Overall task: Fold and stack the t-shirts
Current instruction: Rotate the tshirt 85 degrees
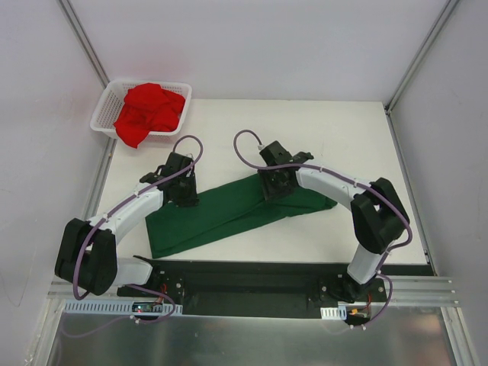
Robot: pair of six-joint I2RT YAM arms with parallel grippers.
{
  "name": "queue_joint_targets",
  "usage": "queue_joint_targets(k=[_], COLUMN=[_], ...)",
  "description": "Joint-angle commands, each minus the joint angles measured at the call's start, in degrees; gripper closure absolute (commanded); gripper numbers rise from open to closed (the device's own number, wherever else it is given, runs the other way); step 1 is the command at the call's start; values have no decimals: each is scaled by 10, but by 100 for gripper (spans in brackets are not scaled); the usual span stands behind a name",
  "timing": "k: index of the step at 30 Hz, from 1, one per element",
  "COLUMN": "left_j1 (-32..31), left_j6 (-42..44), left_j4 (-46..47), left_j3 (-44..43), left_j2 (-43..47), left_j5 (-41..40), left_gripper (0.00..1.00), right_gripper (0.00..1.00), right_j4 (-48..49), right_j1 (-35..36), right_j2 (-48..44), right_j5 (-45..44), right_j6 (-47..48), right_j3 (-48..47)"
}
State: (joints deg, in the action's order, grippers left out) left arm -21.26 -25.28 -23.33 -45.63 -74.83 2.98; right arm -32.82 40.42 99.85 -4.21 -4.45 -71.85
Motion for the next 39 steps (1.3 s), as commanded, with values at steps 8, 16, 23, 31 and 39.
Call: queue_joint_targets(k=[8, 16, 23, 31, 39], left_j1=[6, 5, 6, 6, 5], left_j6=[6, 8, 9, 9, 8], left_j4=[-15, -15, -15, -15, -15], left_j3=[-2, -2, -1, -1, -2], left_j2=[14, 10, 10, 9, 10], left_j5=[-2, -8, -11, -11, -10], left_gripper=[100, 100, 100, 100, 100], right_gripper=[49, 49, 61, 64, 63], right_j4=[27, 23, 21, 20, 20], right_j1=[-44, -47, -47, -47, -47], right_j2=[22, 65, 72, 62, 46], right_j5=[-27, -11, -12, -15, -22], right_j6=[-14, -18, -21, -20, -17], right_j3=[-37, -84, -97, -75, -48])
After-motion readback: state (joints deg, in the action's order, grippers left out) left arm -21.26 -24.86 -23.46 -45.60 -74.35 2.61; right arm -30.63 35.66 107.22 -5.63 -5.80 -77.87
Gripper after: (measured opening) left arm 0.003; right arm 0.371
